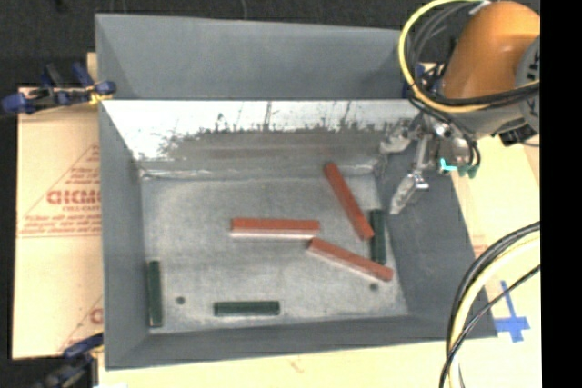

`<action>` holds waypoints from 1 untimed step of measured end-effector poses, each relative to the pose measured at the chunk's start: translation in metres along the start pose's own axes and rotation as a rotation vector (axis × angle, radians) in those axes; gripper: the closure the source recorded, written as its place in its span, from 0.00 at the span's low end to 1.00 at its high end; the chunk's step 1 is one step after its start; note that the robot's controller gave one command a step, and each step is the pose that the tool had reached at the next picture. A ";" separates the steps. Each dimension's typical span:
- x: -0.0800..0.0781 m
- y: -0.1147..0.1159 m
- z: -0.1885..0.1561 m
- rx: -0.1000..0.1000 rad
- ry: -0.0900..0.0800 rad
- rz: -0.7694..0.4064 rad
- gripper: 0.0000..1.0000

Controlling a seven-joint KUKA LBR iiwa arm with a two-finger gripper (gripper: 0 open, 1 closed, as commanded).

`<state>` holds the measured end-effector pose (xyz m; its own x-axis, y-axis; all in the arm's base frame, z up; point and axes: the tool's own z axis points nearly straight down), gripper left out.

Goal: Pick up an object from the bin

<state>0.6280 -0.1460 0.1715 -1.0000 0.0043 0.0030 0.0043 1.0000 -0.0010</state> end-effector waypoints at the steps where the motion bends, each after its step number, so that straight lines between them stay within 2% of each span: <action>1: -0.002 0.001 -0.005 0.001 -0.008 -0.005 1.00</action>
Offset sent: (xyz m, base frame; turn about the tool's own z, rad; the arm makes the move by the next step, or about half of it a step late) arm 0.0000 0.0000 0.0000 0.0000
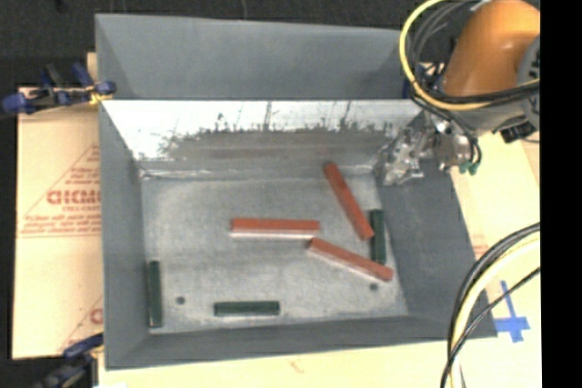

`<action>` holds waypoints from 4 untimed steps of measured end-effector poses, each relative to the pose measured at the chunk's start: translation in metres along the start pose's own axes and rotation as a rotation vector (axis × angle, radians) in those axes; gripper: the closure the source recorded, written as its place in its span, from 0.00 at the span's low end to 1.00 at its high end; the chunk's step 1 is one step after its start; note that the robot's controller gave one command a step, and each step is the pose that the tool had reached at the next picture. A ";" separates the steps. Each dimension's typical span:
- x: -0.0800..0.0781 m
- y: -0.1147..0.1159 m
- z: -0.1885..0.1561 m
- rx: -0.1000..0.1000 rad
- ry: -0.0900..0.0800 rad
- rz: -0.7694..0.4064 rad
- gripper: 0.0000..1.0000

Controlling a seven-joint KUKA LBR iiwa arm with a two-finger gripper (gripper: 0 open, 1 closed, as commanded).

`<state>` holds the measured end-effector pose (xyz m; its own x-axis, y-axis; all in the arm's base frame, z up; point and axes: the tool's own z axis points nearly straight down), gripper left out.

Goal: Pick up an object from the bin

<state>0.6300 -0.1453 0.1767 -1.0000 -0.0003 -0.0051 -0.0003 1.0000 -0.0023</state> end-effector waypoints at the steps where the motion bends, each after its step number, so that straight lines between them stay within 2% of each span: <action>1: 0.000 0.000 0.000 0.000 0.000 -0.001 0.00; 2: 0.000 0.000 0.000 0.000 0.000 -0.001 0.00; 3: 0.008 0.038 0.060 0.001 -0.004 -0.067 0.00; 4: 0.019 0.040 0.082 -0.005 0.000 0.009 0.00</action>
Offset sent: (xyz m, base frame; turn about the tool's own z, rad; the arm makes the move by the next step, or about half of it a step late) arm 0.0000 0.0000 0.0000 0.0000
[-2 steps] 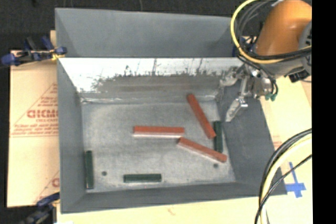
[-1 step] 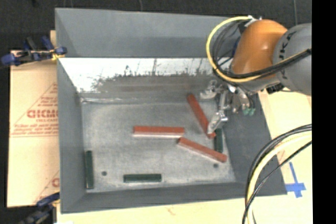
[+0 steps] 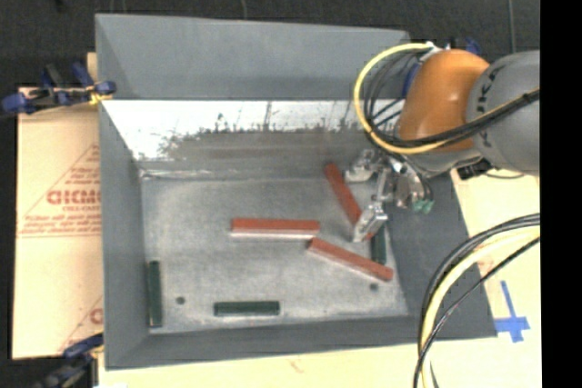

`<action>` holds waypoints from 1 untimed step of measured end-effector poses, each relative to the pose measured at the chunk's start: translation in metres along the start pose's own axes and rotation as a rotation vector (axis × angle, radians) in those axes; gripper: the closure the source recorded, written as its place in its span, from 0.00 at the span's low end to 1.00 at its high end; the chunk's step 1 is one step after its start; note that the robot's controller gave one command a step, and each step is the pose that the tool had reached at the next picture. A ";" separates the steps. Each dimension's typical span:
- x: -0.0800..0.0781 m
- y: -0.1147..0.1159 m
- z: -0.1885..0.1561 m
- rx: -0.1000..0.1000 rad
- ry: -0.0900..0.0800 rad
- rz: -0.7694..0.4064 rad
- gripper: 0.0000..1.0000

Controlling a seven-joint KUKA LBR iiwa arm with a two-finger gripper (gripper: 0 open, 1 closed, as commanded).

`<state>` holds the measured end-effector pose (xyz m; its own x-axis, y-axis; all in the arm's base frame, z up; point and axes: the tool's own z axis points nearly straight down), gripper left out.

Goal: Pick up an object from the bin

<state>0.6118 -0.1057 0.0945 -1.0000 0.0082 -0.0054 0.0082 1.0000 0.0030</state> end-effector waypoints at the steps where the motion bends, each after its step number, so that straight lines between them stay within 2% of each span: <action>1: 0.024 0.002 0.016 0.004 0.010 0.081 1.00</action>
Offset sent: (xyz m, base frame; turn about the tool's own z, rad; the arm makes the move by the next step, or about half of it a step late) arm 0.0000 0.0000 0.0000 0.0000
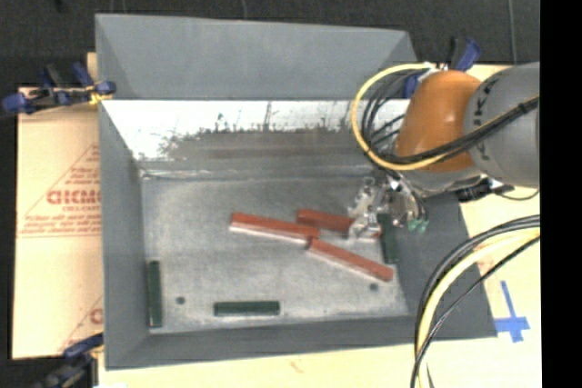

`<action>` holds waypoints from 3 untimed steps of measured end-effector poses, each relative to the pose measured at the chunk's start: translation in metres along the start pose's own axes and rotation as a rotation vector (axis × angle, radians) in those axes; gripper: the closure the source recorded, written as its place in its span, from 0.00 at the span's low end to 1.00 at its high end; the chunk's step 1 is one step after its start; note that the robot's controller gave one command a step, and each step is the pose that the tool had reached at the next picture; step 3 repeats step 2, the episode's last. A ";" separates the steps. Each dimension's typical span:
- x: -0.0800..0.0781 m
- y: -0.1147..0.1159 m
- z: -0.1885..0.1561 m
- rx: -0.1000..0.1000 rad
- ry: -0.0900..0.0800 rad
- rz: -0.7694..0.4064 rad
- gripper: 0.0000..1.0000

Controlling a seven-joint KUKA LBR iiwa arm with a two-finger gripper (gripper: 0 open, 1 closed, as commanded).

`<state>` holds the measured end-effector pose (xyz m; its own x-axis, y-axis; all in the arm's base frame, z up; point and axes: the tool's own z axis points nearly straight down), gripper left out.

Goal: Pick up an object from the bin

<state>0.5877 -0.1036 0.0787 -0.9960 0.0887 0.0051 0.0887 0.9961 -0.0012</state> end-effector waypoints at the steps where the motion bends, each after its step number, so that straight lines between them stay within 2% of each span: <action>1: 0.000 0.000 0.000 0.000 -0.001 -0.001 1.00; 2: -0.007 0.014 -0.189 -0.001 -0.010 -0.018 1.00; 3: -0.007 0.014 -0.189 -0.001 -0.010 -0.018 1.00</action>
Offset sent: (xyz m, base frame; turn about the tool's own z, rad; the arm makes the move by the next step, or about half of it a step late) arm 0.0083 0.0152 0.1901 -0.0134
